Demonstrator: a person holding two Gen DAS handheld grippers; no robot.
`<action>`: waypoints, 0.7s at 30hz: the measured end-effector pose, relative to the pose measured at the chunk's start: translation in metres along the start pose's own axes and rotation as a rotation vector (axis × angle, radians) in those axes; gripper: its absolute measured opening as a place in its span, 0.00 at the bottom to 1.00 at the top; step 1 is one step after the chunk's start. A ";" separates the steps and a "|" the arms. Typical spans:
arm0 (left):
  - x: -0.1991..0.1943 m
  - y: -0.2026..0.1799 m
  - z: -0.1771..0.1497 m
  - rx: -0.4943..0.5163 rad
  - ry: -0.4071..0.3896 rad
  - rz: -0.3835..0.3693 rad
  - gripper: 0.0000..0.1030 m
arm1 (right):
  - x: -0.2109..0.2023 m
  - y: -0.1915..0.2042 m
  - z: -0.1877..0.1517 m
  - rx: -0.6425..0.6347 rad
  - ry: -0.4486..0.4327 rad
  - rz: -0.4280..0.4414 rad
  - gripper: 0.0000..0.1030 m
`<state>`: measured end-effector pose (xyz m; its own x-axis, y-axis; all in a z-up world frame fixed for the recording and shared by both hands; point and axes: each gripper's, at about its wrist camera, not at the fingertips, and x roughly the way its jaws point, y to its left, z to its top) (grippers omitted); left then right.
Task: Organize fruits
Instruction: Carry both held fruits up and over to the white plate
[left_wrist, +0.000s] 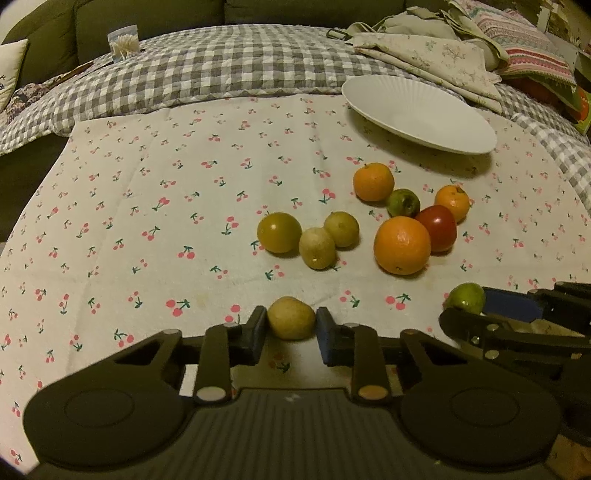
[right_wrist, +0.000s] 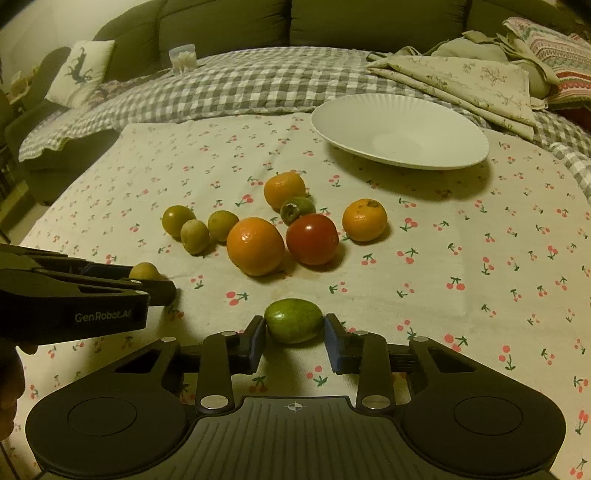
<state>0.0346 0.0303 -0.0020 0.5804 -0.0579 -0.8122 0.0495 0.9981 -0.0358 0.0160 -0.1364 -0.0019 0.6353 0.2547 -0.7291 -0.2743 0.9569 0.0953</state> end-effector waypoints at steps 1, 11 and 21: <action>0.000 0.001 0.000 -0.005 0.000 -0.002 0.26 | 0.000 0.000 0.000 -0.003 0.001 -0.002 0.31; -0.007 0.002 0.001 -0.029 -0.014 -0.027 0.26 | -0.002 0.000 0.001 -0.002 0.000 -0.004 0.31; -0.024 0.003 0.009 -0.059 -0.067 -0.084 0.26 | -0.012 -0.003 0.008 0.016 -0.022 0.004 0.31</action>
<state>0.0287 0.0342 0.0224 0.6297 -0.1408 -0.7640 0.0535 0.9890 -0.1382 0.0152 -0.1411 0.0118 0.6497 0.2611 -0.7139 -0.2650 0.9581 0.1092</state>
